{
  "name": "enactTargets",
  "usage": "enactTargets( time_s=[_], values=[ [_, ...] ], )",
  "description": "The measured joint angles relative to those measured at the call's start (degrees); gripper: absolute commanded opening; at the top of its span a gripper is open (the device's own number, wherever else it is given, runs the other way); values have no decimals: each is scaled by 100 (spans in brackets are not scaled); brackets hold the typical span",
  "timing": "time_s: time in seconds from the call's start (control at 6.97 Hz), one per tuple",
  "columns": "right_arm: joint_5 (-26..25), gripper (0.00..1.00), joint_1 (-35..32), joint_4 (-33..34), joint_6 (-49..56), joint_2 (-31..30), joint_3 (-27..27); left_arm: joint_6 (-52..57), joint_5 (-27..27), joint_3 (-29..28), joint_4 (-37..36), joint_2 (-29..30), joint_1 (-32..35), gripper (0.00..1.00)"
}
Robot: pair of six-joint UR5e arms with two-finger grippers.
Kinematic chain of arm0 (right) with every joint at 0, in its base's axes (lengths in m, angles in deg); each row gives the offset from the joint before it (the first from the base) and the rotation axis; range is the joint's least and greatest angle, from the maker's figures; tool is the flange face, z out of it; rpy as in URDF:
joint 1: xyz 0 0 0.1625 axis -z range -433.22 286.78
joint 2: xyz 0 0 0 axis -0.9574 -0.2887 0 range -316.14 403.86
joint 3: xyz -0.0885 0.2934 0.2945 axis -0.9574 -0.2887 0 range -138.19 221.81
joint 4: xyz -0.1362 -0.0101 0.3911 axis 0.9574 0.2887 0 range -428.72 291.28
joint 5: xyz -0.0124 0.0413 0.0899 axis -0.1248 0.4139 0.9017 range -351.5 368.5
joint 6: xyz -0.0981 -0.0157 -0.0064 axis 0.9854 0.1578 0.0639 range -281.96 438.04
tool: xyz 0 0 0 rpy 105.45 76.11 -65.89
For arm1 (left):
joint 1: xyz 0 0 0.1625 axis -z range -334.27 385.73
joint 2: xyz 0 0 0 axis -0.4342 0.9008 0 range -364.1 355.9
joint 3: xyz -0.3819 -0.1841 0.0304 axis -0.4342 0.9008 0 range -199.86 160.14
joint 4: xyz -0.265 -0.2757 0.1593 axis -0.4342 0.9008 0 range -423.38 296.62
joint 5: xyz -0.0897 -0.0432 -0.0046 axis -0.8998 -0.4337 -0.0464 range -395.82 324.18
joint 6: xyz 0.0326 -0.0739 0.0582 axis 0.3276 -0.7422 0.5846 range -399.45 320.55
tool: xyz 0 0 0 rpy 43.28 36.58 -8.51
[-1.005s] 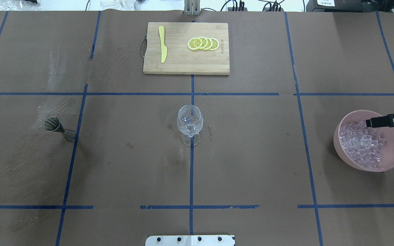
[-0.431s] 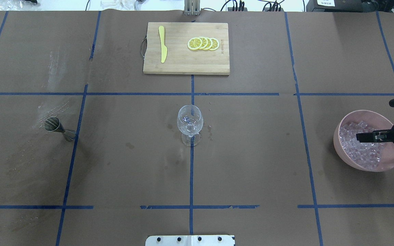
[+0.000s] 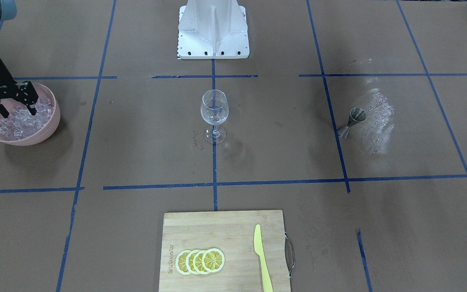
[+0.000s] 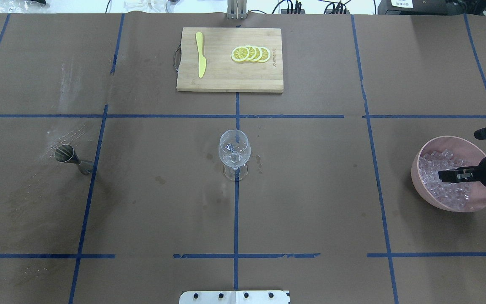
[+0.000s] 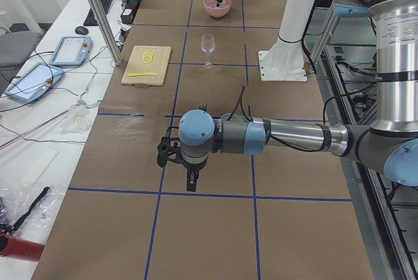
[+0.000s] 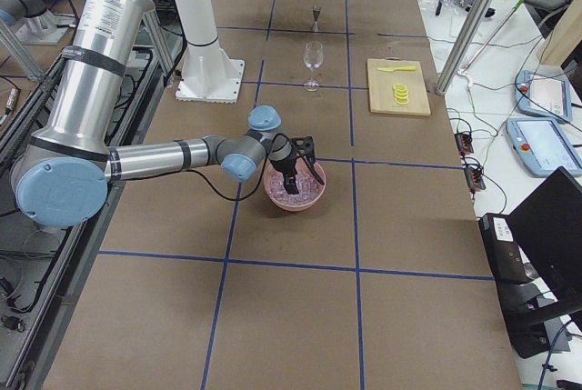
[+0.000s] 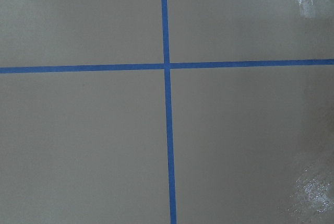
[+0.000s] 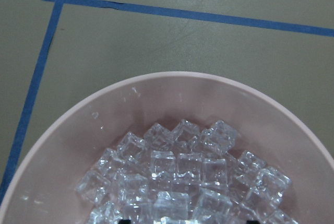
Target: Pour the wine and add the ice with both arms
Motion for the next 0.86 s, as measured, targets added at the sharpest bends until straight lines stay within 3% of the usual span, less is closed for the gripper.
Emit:
enactTargets(
  time_s=[0.14, 0.43, 0.86],
  values=[
    [3, 0, 27, 0, 41, 2, 0, -2, 0, 1, 0, 2, 0, 100],
    [106, 0, 28, 5, 280, 10, 40, -4, 0, 6, 0, 4, 0, 100],
    [751, 0, -345, 120, 655, 104, 404, 3, 0, 15, 0, -4, 5, 100]
  ],
)
